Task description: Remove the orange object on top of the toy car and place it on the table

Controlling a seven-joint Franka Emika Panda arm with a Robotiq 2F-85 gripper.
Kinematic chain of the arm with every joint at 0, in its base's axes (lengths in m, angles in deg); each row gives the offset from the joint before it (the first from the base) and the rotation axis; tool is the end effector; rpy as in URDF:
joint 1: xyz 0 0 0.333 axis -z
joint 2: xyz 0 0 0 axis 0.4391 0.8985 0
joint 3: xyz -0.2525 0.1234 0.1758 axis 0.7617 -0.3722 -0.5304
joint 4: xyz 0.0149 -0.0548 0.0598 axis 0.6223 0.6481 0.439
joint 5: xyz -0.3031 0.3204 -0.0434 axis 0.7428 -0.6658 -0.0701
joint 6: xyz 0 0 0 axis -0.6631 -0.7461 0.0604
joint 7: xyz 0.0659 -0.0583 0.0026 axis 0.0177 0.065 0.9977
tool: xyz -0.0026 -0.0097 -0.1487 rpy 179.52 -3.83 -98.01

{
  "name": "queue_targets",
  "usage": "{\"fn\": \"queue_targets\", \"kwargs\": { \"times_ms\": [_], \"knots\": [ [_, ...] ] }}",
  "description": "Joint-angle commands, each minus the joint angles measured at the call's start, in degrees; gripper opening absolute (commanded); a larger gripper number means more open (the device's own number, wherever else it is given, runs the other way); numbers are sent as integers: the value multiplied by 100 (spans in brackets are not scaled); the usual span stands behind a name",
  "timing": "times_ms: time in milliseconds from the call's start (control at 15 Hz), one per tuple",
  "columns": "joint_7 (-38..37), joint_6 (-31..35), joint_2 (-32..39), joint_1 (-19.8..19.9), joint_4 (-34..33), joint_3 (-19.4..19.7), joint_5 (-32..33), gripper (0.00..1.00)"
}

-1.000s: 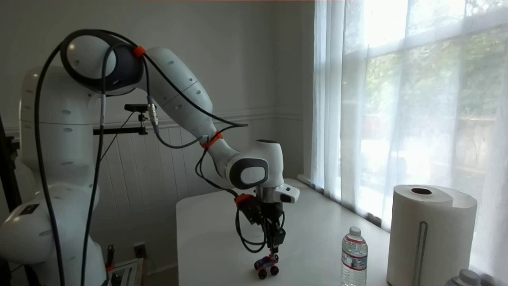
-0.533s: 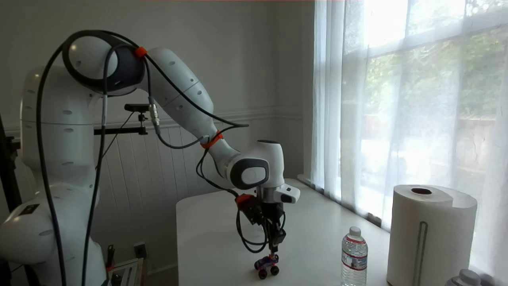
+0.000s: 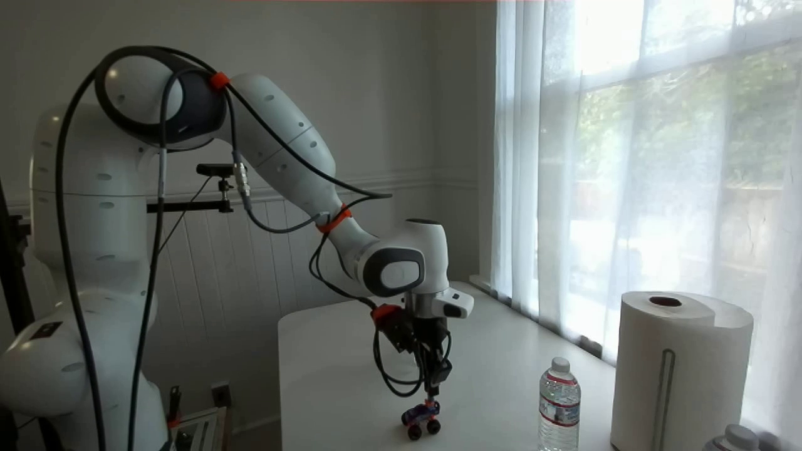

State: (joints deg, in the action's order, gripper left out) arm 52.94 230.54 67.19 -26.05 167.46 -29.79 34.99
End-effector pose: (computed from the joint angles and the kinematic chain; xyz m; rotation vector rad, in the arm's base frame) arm 0.5432 -0.0143 0.1908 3.0849 -0.0110 0.0365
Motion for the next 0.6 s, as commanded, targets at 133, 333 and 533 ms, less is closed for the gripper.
{"fn": "queue_targets", "kwargs": {
  "times_ms": [133, 333, 533],
  "knots": [
    [218, -3, -555, 28, 482, -6, -17, 3],
    [408, -66, -832, 49, 752, -27, -115, 3],
    [610, -137, -1127, 65, 1046, -16, -192, 3]
  ]
}}
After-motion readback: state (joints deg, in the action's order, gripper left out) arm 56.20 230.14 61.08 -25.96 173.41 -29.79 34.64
